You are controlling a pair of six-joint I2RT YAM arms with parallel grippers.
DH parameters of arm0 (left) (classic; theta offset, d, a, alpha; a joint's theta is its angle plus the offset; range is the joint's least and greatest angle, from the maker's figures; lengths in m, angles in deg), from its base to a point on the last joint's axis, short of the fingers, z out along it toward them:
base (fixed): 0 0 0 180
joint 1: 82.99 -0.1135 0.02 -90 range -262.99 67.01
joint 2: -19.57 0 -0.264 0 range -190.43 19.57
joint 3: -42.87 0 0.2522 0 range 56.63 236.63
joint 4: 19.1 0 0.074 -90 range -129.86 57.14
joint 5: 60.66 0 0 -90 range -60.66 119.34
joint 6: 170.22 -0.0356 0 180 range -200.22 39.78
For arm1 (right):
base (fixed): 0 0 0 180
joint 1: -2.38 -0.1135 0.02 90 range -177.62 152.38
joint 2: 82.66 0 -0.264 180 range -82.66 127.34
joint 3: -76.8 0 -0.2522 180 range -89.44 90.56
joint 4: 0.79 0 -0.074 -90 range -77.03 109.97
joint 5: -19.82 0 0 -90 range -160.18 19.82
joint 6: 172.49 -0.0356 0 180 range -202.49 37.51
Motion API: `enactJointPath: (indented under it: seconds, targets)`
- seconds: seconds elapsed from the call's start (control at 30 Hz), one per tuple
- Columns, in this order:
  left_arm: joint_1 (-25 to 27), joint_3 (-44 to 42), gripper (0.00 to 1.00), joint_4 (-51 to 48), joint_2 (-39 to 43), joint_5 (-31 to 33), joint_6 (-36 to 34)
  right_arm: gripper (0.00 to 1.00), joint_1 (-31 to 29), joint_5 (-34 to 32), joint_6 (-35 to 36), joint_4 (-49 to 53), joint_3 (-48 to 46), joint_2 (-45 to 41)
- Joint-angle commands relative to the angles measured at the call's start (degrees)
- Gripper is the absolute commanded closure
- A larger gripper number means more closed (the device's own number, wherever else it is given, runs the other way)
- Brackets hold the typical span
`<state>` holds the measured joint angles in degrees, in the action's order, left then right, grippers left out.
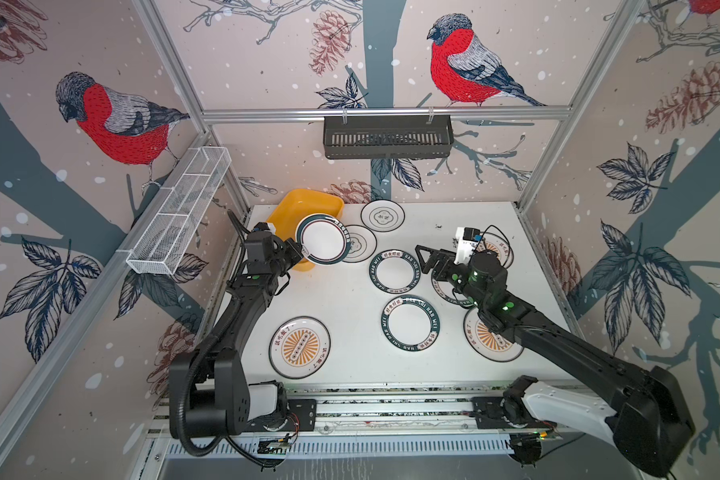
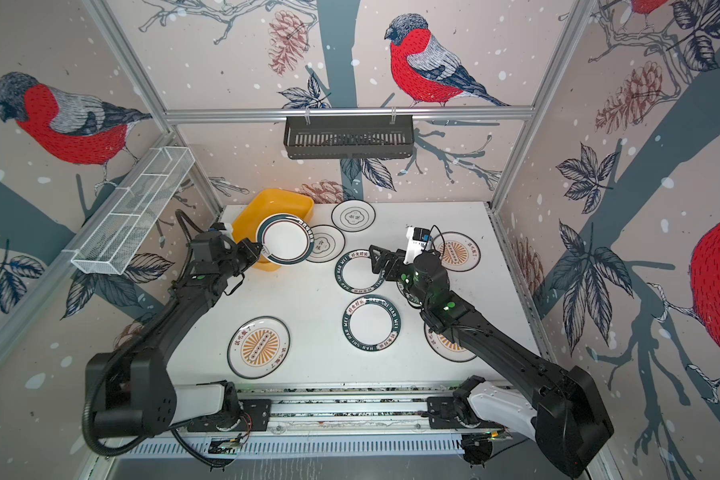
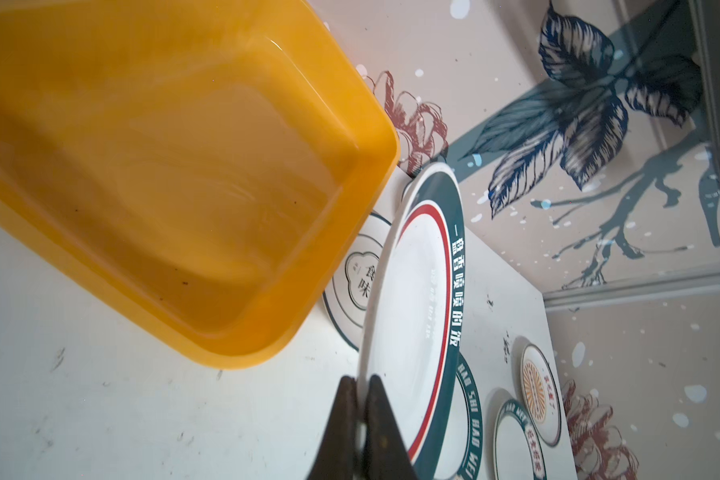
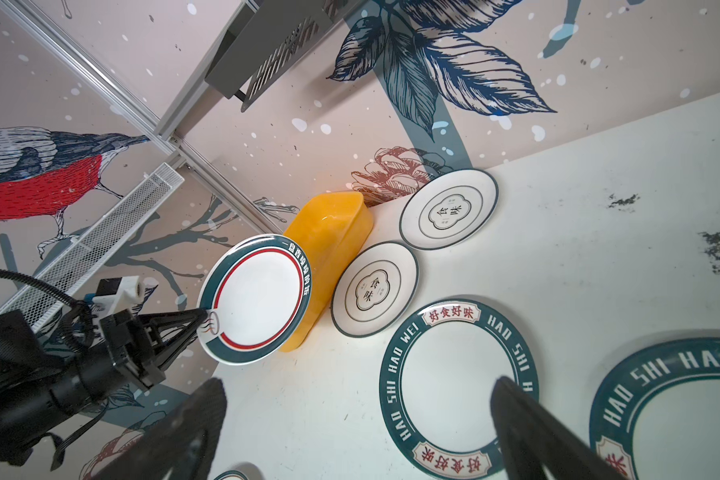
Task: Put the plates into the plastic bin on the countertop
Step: 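Grip the red-and-green rimmed plate edge with the left gripper and lift it, then lower the held plate upright into the yellow bin and open the left gripper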
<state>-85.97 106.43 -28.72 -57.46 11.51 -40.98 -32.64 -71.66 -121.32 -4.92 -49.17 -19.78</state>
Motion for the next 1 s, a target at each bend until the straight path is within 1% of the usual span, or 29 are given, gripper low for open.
enactJointPath:
  seconds: [0.0, 0.13, 0.33, 0.57, 0.73, 0.83, 0.97]
  targets:
    - [-1.23, 2.28, 1.0, 8.95, -4.44, 0.03, 3.92, 0.0, -0.22, -0.58, 0.23, -0.14, -0.03, -0.85]
    - [-3.13, 4.66, 1.0, 15.29, -11.31, -1.52, 8.45, 0.0, -0.37, -1.63, 0.16, 0.46, -0.02, -1.6]
    - [-5.59, 7.06, 1.0, 20.39, -18.89, -0.37, 12.61, 0.0, -0.57, -2.83, -0.28, 1.18, -0.03, -2.47]
    - [-6.77, 12.53, 1.0, 21.65, -27.06, 0.25, 14.69, 0.0, -0.76, -3.72, -0.46, 1.55, 0.59, -2.06]
    - [-7.12, 14.15, 1.0, 21.62, -30.72, 1.58, 16.61, 0.0, -0.81, -4.14, -0.34, 1.94, 1.3, -1.28]
    - [-7.21, 13.66, 1.0, 23.83, -32.25, 2.23, 18.63, 0.0, -0.81, -4.4, -0.37, 2.03, 1.65, -0.76]
    - [-7.21, 15.43, 1.0, 22.71, -34.62, 2.31, 18.77, 0.0, -0.84, -4.61, -0.46, 2.18, 1.92, -0.46]
